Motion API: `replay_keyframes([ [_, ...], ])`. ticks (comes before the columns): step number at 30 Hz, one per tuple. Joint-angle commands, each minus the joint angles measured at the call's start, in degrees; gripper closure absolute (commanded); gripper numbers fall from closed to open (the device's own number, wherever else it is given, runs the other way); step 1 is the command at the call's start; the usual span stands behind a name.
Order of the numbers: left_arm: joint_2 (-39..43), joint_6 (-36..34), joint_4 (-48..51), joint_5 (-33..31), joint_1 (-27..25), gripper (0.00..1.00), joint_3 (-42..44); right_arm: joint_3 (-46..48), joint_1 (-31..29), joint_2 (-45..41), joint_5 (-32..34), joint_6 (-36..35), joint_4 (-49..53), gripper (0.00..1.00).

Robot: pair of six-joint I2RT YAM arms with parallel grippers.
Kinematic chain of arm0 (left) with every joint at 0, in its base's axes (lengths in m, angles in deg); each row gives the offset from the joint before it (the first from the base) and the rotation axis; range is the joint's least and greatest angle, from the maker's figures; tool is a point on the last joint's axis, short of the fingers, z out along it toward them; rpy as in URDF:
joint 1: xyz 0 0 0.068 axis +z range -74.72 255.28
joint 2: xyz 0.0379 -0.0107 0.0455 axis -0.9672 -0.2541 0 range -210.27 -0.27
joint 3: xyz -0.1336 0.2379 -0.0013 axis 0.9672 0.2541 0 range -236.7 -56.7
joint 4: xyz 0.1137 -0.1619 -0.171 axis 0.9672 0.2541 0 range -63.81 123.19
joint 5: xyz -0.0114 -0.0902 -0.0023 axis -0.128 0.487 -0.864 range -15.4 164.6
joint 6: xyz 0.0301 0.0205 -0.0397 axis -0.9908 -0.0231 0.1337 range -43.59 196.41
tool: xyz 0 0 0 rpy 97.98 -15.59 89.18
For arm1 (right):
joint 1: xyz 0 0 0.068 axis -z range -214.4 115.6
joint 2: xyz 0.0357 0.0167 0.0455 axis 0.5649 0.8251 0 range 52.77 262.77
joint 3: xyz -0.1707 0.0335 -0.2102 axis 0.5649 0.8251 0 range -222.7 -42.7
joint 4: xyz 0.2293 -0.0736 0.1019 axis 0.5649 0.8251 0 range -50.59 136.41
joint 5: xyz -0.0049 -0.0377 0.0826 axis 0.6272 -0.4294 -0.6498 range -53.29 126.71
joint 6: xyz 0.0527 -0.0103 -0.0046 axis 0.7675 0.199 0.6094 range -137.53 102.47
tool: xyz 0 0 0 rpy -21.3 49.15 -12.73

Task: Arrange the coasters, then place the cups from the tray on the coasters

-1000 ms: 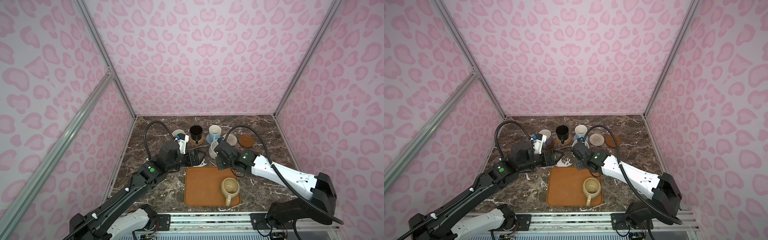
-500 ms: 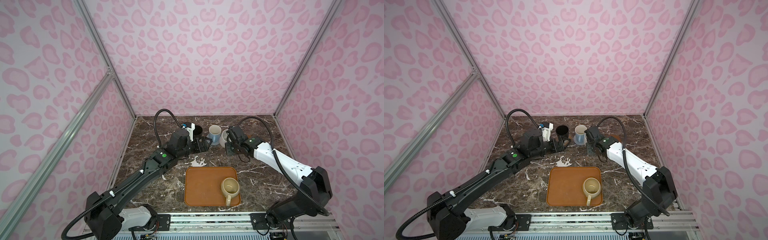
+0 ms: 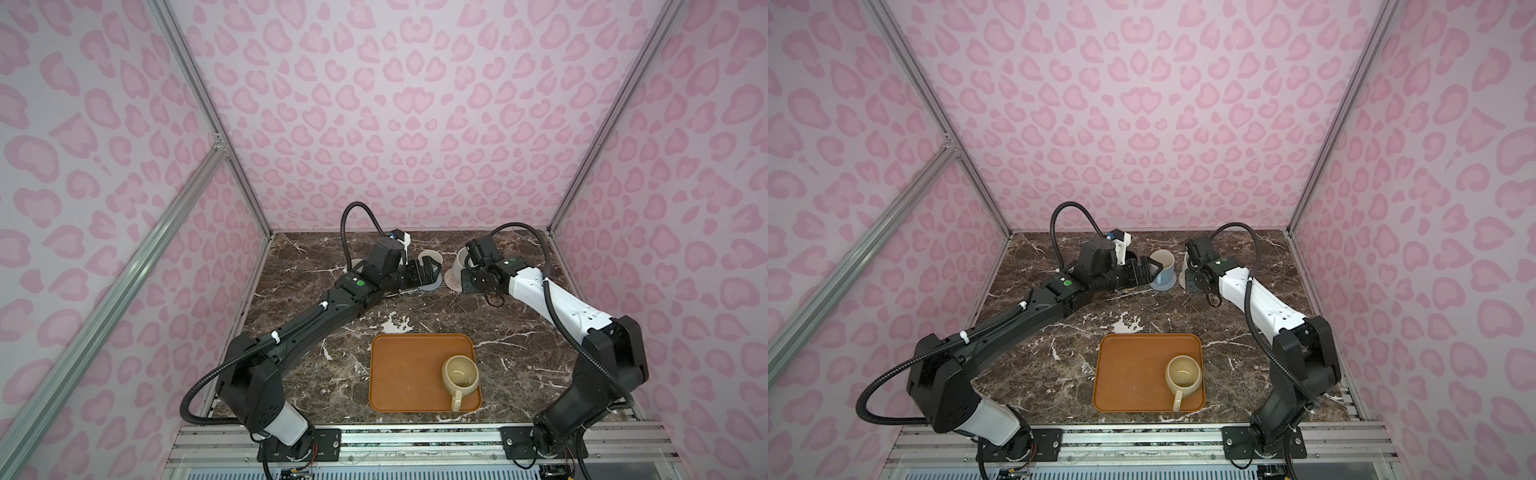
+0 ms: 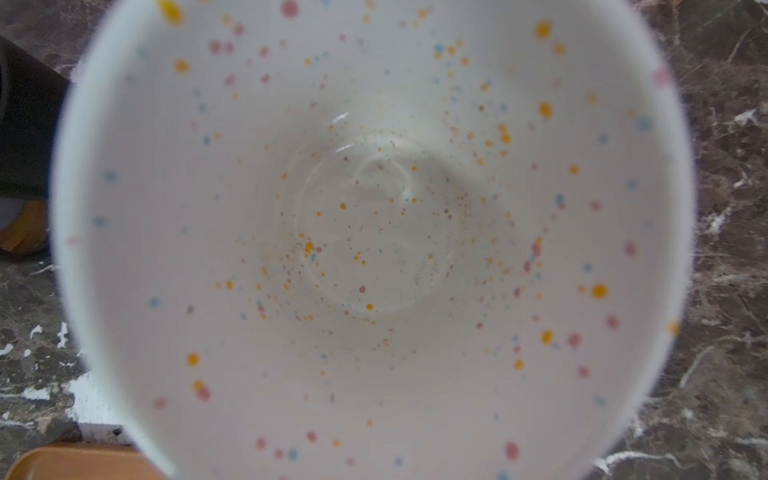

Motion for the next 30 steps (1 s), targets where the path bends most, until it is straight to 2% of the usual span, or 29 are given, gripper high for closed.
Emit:
replay_keyframes([
  [1,-2.79,-0.05,-2.05,0.7,0.06,0.03,-3.22,-1.52,0.65,1.93,-0.33,-0.96,-3.19,1.0],
  [13,-11.98,0.56,-1.06,1.37,0.02,0.03,-9.73,-6.42,3.13,10.39,-1.01,-2.29,-2.58,1.0],
  [18,-15.55,1.28,0.01,3.6,0.02,0.03,-12.72,-8.92,3.61,13.22,-1.43,-2.73,-1.85,1.0],
  [30,-17.61,1.54,0.65,2.99,0.11,0.03,-14.0,-12.47,4.53,17.3,-2.7,-3.92,-0.87,1.0],
])
